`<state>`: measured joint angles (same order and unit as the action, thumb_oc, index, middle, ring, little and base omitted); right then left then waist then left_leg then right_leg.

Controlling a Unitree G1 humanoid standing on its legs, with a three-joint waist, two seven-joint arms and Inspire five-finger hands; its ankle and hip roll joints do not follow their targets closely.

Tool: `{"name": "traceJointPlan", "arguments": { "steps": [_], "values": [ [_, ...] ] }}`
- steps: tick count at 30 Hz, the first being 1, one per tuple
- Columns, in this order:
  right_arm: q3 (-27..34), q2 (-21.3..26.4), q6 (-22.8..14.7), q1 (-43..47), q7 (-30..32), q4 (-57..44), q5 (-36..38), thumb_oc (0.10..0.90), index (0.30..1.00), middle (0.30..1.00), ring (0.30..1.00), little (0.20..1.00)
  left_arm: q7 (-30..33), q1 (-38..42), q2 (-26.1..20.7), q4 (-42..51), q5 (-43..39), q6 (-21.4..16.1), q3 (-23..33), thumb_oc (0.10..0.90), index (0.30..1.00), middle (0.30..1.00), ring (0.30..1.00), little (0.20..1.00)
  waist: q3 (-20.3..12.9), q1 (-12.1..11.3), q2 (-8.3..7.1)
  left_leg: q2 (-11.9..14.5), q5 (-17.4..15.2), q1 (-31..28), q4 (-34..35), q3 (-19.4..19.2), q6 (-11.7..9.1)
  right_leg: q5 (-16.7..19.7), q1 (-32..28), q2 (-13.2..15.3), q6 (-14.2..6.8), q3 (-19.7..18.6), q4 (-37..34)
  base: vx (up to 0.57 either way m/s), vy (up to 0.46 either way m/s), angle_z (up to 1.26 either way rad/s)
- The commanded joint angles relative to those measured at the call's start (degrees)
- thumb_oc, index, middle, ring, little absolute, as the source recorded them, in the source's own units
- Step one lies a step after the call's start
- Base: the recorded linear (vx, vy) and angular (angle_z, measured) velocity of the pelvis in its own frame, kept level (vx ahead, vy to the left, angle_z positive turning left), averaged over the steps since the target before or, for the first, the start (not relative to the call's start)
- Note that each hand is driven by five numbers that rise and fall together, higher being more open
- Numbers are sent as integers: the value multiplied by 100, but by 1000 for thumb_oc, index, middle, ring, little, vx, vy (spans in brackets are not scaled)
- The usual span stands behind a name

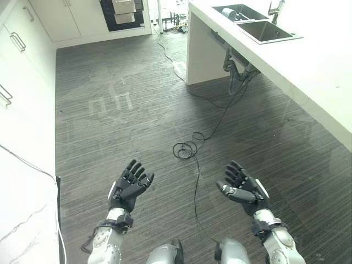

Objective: Place the dishes in the dishwasher.

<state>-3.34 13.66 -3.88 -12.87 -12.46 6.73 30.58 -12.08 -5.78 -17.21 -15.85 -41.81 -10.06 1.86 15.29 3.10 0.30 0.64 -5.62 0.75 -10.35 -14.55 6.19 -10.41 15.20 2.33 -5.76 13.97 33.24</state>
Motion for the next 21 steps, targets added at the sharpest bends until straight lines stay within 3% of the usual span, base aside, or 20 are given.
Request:
{"name": "traceJointPlan", "arguments": {
  "steps": [1,2,4,5,9,13,14,15,16,17,18,19,20,21],
  "values": [
    [697,398,-584,66,-266,-409,477,800,900,900,900,900,-308,70,-268,516,349,-360,133,800,900,900,900,900,-138,124,-221,-10,-643,481,-684,494,-600,654,-569,224,-184,30,-1605,398,-224,34],
    [728,416,-642,15,-325,-451,486,800,900,900,900,900,-316,39,-284,557,459,-392,137,800,900,900,900,900,-124,177,-312,-81,-761,357,-684,414,-567,881,-209,418,-374,-150,-1605,414,-230,9],
    [746,422,-661,0,-358,-528,471,800,900,900,900,900,-337,7,-312,543,469,-417,128,800,900,900,900,900,-75,244,-304,-85,-917,120,-684,400,-541,880,193,532,-460,-237,-1605,456,-228,-26],
    [660,408,-662,103,-301,-652,432,800,900,900,900,900,-234,-6,-313,608,470,-409,102,800,900,900,900,900,-76,248,-300,-156,-1155,-157,-684,411,-440,964,405,689,-446,-76,-1605,523,-274,-41],
    [526,454,-599,346,-98,-745,363,800,900,900,900,900,-51,21,-245,643,302,-369,70,800,900,900,900,900,-249,243,-316,-245,-1429,-555,-684,378,-349,1024,118,673,-363,61,-1605,496,-317,-37],
    [582,552,-562,382,-32,-927,200,800,900,900,900,900,-128,-74,-82,744,219,-347,31,800,900,900,900,900,-548,294,-248,-158,-1656,-1084,-684,342,-551,885,-84,680,-130,247,-1605,342,-232,3],
    [612,575,-544,363,-38,-970,210,800,900,900,900,900,-140,-99,-60,758,202,-358,29,800,900,900,900,900,-594,304,-226,-131,-1565,-1173,-684,337,-617,843,-103,662,-89,264,-1605,279,-212,21],
    [658,611,-525,331,-55,-1021,199,800,900,900,900,900,-176,-151,-31,767,142,-388,38,800,900,900,900,900,-666,307,-185,-72,-1140,-1348,-684,328,-784,716,-170,601,14,297,-1605,353,-293,2],
    [695,683,-482,306,-104,-1052,191,800,900,900,900,900,-238,-199,16,779,42,-466,20,800,900,900,900,900,-701,240,-234,-19,-40,-1467,-889,257,-1087,480,-369,595,185,306,-1605,375,-329,-10],
    [704,742,-474,299,-165,-1077,145,800,900,900,900,900,-275,-255,55,838,-13,-541,12,800,900,900,900,900,-665,184,-257,10,176,-1080,-1594,262,-1198,353,-501,605,280,304,-1605,335,-336,-22],
    [729,805,-485,248,-284,-1120,69,800,900,900,900,900,-308,-334,96,903,-104,-646,-4,800,900,900,900,900,-610,123,-315,186,286,-388,-2430,210,-1212,230,-674,625,378,254,-1605,214,-216,-30],
    [729,838,-489,243,-312,-1145,42,800,900,900,900,900,-331,-351,118,928,-163,-696,-4,800,900,900,900,900,-558,86,-337,221,201,-125,-2499,165,-1151,195,-746,636,383,221,-1605,218,-143,-48],
    [694,878,-505,293,-371,-1147,-16,800,900,900,900,900,-352,-351,127,991,-301,-726,18,800,900,900,900,900,-450,40,-359,267,51,54,-2163,-40,-1029,126,-863,641,351,117,-1605,281,27,-98],
    [668,943,-501,399,-434,-1165,-114,800,900,900,900,900,-425,-369,111,1030,-387,-868,46,800,900,900,900,900,-366,38,-350,257,24,-138,-1136,-413,-941,59,-976,610,259,-40,-1605,282,105,-103]
  ]
}}
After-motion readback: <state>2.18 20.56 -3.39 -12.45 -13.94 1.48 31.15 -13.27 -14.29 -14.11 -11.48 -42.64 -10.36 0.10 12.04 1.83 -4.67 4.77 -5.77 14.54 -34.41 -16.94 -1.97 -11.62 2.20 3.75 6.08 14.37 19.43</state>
